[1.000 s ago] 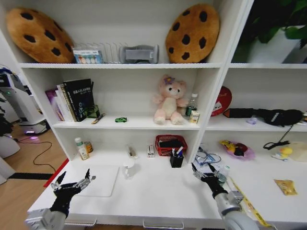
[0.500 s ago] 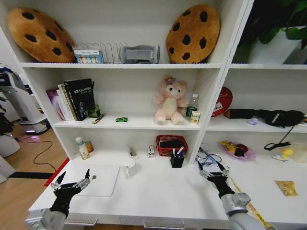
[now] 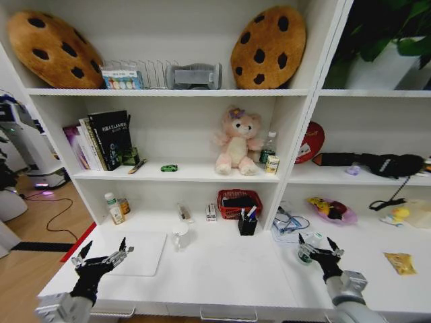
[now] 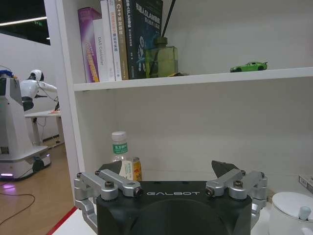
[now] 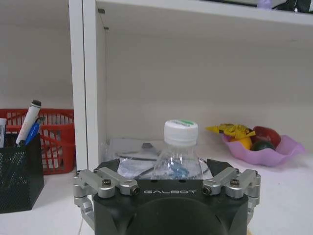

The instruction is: Organize the objects on the table.

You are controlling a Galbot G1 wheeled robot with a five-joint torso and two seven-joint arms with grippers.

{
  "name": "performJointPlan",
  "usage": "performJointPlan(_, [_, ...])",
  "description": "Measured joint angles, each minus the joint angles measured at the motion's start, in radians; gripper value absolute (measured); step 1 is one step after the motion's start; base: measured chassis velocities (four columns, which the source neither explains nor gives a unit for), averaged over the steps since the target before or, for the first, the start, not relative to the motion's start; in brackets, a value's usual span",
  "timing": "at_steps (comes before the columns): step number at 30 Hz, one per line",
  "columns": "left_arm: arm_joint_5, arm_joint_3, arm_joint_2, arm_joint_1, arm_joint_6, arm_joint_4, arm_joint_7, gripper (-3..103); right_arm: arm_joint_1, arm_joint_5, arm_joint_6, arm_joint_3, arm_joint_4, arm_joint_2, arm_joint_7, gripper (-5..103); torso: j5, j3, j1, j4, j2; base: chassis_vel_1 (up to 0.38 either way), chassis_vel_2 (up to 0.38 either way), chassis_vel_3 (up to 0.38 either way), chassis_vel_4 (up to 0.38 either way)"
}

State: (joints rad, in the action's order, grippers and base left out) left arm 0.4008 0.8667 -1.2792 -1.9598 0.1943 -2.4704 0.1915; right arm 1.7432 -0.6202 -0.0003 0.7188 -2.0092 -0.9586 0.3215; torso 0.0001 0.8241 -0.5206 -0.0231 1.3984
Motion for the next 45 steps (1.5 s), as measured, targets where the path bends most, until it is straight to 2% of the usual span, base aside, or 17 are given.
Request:
performJointPlan(4, [0.0,0.0,0.0,0.0,0.0,0.0,0.0,100,-0.009,-0.02,-0.012,-0.003,0.017,0.008,-0.016,95,0.0,0.0,0.0,0.0,0.0,0.0,0.0,0.0,0.0])
performJointPlan(5, [0.0,0.0,0.0,0.0,0.0,0.0,0.0,100,-0.009,-0.021,-0.013,-0.003,0.018,0.009,-0.019,84,0.0,0.0,0.0,0.0,0.0,0.0,0.0,0.0,0.0])
performJointPlan(9, [0.0,0.0,0.0,0.0,0.0,0.0,0.0,100,-0.003,-0.02,-0.013,0.002,0.018,0.005,-0.024,61,-0.0002,0.0,0.0,-0.0001,0.0,0.0,0.0,0.0,0.0])
performJointPlan(11, [0.0,0.0,0.0,0.0,0.0,0.0,0.0,100,-0.001,-0.02,-0.012,0.002,0.018,0.004,-0.025,61,-0.0001,0.0,0.0,-0.0001,0.0,0.0,0.0,0.0,0.0])
performJointPlan(15, [0.0,0.0,0.0,0.0,0.0,0.0,0.0,100,0.007,-0.017,-0.011,0.006,0.008,0.0,-0.031,41,0.0,0.0,0.0,-0.0001,0.0,0.0,0.0,0.0,0.0])
performJointPlan(26, [0.0,0.0,0.0,0.0,0.0,0.0,0.0,100,0.076,-0.064,-0.012,0.046,-0.107,-0.005,-0.075,25,0.0,0.0,0.0,0.0,0.0,0.0,0.0,0.0,0.0])
performJointPlan(28, [0.0,0.0,0.0,0.0,0.0,0.0,0.0,100,0.225,-0.114,0.002,0.12,-0.233,-0.006,-0.167,25,-0.0003,0.0,0.0,0.0002,0.0,0.0,0.0,0.0,0.0])
performJointPlan(29, [0.0,0.0,0.0,0.0,0.0,0.0,0.0,100,0.225,-0.114,0.002,0.12,-0.233,-0.006,-0.167,25,-0.0003,0.0,0.0,0.0002,0.0,0.0,0.0,0.0,0.0])
performJointPlan(30, [0.0,0.0,0.0,0.0,0.0,0.0,0.0,100,0.284,-0.115,0.022,0.138,-0.258,-0.006,-0.2,25,-0.0004,0.0,0.0,-0.0001,0.0,0.0,0.0,0.0,0.0])
performJointPlan(31, [0.0,0.0,0.0,0.0,0.0,0.0,0.0,100,0.405,-0.095,0.099,0.16,-0.274,-0.006,-0.308,25,-0.0006,0.0,0.0,-0.0005,0.0,0.0,0.0,0.0,0.0])
performJointPlan(32, [0.0,0.0,0.0,0.0,0.0,0.0,0.0,100,0.405,-0.095,0.099,0.16,-0.274,-0.006,-0.308,25,-0.0006,0.0,0.0,-0.0005,0.0,0.0,0.0,0.0,0.0])
performJointPlan(34, [0.0,0.0,0.0,0.0,0.0,0.0,0.0,100,0.518,0.009,0.267,0.164,-0.225,-0.022,-0.526,25,-0.0002,0.0,0.0,-0.0002,0.0,0.0,0.0,0.0,0.0])
performJointPlan(35, [0.0,0.0,0.0,0.0,0.0,0.0,0.0,100,0.518,0.009,0.267,0.164,-0.225,-0.022,-0.526,25,-0.0002,0.0,0.0,-0.0002,0.0,0.0,0.0,0.0,0.0])
performJointPlan(39, [0.0,0.0,0.0,0.0,0.0,0.0,0.0,100,0.611,0.068,0.501,0.149,-0.147,-0.082,-0.871,25,-0.0003,0.0,0.0,-0.0002,0.0,0.0,0.0,0.0,0.0])
performJointPlan(40, [0.0,0.0,0.0,0.0,0.0,0.0,0.0,100,0.611,0.068,0.501,0.149,-0.147,-0.082,-0.871,25,-0.0003,0.0,0.0,-0.0002,0.0,0.0,0.0,0.0,0.0])
performJointPlan(44, [0.0,0.0,0.0,0.0,0.0,0.0,0.0,100,0.637,0.124,0.604,0.13,-0.02,-0.112,-1.073,25,-0.0001,0.0,0.0,-0.0002,0.0,0.0,0.0,0.0,0.0])
performJointPlan(45, [0.0,0.0,0.0,0.0,0.0,0.0,0.0,100,0.637,0.124,0.604,0.13,-0.02,-0.112,-1.073,25,-0.0001,0.0,0.0,-0.0002,0.0,0.0,0.0,0.0,0.0])
